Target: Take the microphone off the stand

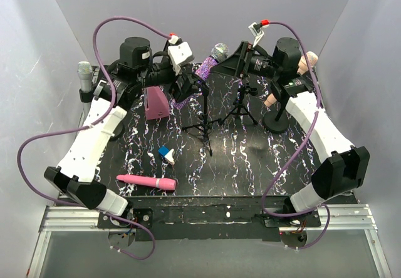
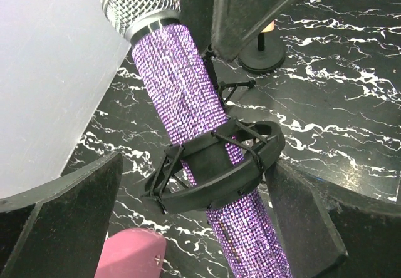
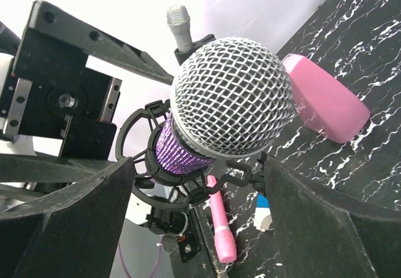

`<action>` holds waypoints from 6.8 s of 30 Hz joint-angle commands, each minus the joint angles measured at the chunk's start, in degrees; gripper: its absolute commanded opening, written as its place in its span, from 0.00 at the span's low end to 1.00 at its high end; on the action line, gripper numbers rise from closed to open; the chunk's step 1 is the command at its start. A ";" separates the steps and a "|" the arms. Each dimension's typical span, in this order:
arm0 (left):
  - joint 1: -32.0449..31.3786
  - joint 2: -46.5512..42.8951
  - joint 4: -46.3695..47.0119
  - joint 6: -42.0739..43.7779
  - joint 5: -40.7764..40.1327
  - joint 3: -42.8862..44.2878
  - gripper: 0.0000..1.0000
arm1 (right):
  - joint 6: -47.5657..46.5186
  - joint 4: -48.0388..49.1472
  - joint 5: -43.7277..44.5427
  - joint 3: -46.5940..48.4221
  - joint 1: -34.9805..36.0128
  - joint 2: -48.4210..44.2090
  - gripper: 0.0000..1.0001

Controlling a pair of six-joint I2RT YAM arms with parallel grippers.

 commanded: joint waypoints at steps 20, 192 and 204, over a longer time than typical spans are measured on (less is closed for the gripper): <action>-0.05 3.77 -13.39 13.15 7.48 12.57 0.43 | 11.98 2.07 10.49 1.92 4.12 1.57 0.57; 1.36 -13.55 -23.33 53.06 -27.06 -58.44 0.00 | -57.01 -45.04 18.57 -30.07 -0.10 -48.53 0.70; 1.36 -9.41 -17.97 52.35 -27.93 -59.14 0.00 | -57.01 -44.69 18.31 -31.57 -0.10 -48.35 0.70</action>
